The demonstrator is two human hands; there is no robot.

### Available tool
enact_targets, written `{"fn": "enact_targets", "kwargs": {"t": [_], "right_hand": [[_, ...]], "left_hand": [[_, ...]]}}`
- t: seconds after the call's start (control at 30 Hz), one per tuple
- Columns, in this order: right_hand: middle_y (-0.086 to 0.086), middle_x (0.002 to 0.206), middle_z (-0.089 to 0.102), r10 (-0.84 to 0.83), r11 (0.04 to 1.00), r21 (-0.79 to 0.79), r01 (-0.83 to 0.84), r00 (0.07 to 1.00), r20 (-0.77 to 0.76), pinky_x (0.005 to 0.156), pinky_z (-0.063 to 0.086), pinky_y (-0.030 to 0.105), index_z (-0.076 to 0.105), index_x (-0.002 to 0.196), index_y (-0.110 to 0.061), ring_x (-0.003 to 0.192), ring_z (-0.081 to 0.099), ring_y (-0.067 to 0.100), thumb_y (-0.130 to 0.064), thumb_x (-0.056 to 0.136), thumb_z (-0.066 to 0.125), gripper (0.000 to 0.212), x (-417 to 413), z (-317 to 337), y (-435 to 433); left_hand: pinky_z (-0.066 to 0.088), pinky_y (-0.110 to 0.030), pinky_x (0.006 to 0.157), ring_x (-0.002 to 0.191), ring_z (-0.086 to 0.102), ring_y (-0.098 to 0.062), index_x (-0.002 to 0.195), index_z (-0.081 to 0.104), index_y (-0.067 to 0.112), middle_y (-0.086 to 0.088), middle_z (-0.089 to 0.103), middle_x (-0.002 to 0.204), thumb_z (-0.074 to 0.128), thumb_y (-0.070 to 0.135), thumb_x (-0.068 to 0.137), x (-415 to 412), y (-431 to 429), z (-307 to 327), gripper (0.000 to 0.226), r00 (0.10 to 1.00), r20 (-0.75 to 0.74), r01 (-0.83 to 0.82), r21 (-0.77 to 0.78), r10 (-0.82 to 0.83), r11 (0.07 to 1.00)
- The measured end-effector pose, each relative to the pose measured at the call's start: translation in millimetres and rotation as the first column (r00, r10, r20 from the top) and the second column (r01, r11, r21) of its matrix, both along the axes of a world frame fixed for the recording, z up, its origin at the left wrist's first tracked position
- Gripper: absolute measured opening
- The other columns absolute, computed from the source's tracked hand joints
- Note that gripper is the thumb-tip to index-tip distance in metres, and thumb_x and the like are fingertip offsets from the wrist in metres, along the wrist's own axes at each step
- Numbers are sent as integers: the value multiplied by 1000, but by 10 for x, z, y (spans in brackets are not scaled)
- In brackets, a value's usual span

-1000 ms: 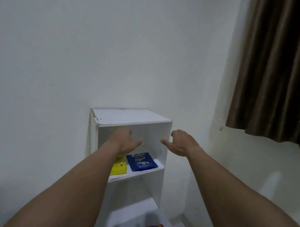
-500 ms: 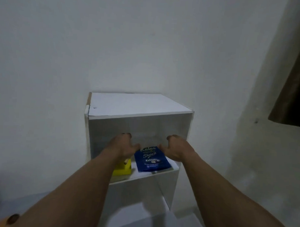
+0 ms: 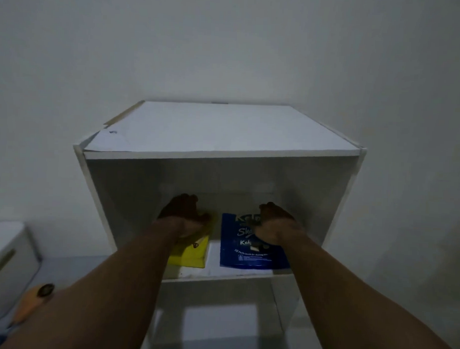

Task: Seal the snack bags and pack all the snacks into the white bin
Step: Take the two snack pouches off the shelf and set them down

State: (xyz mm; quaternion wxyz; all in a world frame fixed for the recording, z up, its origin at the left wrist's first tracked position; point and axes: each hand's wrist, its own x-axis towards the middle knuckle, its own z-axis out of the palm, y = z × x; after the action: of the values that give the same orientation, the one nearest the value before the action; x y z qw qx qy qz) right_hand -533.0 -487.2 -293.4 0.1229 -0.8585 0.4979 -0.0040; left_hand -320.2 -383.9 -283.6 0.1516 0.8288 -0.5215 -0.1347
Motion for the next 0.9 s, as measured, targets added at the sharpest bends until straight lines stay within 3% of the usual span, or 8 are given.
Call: {"fn": "enact_targets", "kwargs": {"t": [0.17, 0.4, 0.57, 0.67, 0.73, 0.8, 0.9], "right_hand": [[9, 134, 44, 22, 995, 103, -11, 995, -102, 84, 48, 31, 42, 141, -12, 111, 54, 25, -47, 89, 57, 64, 60, -183, -180], [12, 136, 44, 12, 986, 165, 4, 995, -99, 95, 48, 41, 35, 143, -17, 119, 50, 32, -64, 77, 68, 87, 96, -171, -410], [15, 144, 35, 13, 988, 153, -4, 998, -55, 100, 46, 43, 26, 150, -17, 129, 43, 36, -57, 72, 78, 102, 126, -148, -448], [17, 147, 32, 43, 987, 155, -38, 999, -23, 92, 49, 36, 29, 149, -15, 124, 48, 34, -35, 82, 77, 85, 153, -102, -454], [18, 144, 36, 84, 991, 109, -81, 996, -23, 81, 48, 33, 36, 143, -13, 117, 52, 31, -17, 91, 65, 60, 149, -54, -435], [15, 136, 46, 108, 989, 98, -108, 994, 7, 79, 47, 32, 41, 138, -13, 108, 54, 27, -7, 92, 57, 49, 117, -16, -428], [10, 137, 50, 120, 985, 118, -129, 990, 80, 84, 50, 30, 45, 140, -21, 109, 55, 24, -5, 93, 57, 52, 53, 92, -383]], "left_hand": [[45, -44, 105, 133, 41, -33, 154, 21, 32, -8, 30, 155, 62, 62, 81, 73, -146, -136, 89, 999, 12, -35, 104, 34, 994], [51, -41, 95, 115, 56, -29, 155, 18, 29, -9, 44, 147, 67, 56, 80, 167, -274, -173, 93, 978, -129, -134, 205, 162, 970], [51, -37, 91, 117, 55, -28, 155, 19, 18, -10, 41, 149, 75, 40, 80, 162, -333, -162, 96, 961, -182, -178, 164, 207, 970], [52, -37, 88, 123, 52, -31, 156, 17, 21, -11, 38, 151, 81, 30, 77, 156, -320, -116, 102, 952, -216, -203, 84, 217, 976], [51, -32, 71, 120, 53, -33, 155, 18, 23, -12, 42, 147, 82, 24, 77, 139, -284, -58, 101, 949, -235, -208, 34, 210, 978], [46, -27, 59, 115, 56, -34, 152, 25, 27, -13, 48, 141, 82, 20, 76, 117, -228, 8, 95, 947, -249, -207, 8, 202, 978], [51, -29, 67, 106, 60, -31, 140, 42, 31, -11, 54, 132, 81, 15, 75, 118, -129, 108, 77, 942, -278, -210, -51, 188, 976]]}}
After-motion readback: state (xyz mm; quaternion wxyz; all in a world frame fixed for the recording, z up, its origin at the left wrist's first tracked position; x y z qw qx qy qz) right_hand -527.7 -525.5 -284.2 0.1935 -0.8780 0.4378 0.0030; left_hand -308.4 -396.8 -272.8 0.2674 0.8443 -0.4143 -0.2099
